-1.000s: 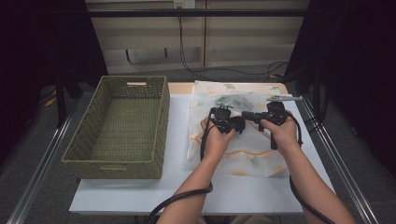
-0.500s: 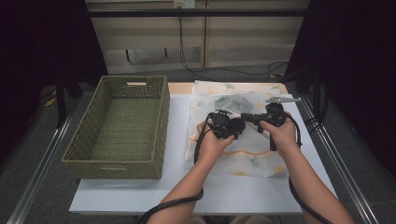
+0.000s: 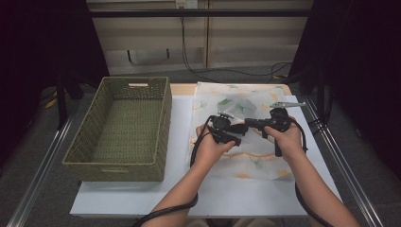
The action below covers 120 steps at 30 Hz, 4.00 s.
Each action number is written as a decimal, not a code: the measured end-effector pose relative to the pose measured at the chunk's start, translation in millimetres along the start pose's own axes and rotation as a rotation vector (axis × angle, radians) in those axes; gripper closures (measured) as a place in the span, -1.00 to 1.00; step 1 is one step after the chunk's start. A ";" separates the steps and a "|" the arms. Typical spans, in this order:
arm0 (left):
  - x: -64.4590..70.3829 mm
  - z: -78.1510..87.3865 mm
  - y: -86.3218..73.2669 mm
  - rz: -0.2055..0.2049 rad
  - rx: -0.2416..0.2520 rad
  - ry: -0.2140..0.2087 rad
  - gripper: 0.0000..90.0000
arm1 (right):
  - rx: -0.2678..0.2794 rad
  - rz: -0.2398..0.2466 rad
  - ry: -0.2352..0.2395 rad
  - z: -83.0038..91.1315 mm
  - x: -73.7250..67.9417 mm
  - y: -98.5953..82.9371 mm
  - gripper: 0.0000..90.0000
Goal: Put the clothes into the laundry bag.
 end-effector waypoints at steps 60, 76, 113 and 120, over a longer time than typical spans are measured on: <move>-26.3 58.1 -47.6 0.005 -0.008 -0.026 -0.81 | -0.058 0.031 0.012 -2.1 -8.6 -21.0 0.97; -34.3 63.0 -57.3 0.014 0.008 0.007 -0.84 | -0.076 0.025 0.018 -0.8 -8.3 -31.6 0.97; -41.9 60.4 -72.5 0.028 0.014 0.009 -0.83 | -0.114 0.052 0.027 -0.5 -13.8 -57.1 0.95; -42.2 60.8 -72.9 0.033 0.018 0.010 -0.83 | -0.125 0.043 0.025 -1.9 -13.1 -62.4 0.95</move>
Point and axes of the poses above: each handheld gripper's, and its own axes: z roughly backward along the jaws, y roughly out of its top, x roughly to its right, the point moved 4 cm from there along -z, roughly forward along the jaws, and after that the axes turned 11 degrees about -y, right-handed, at the moved point
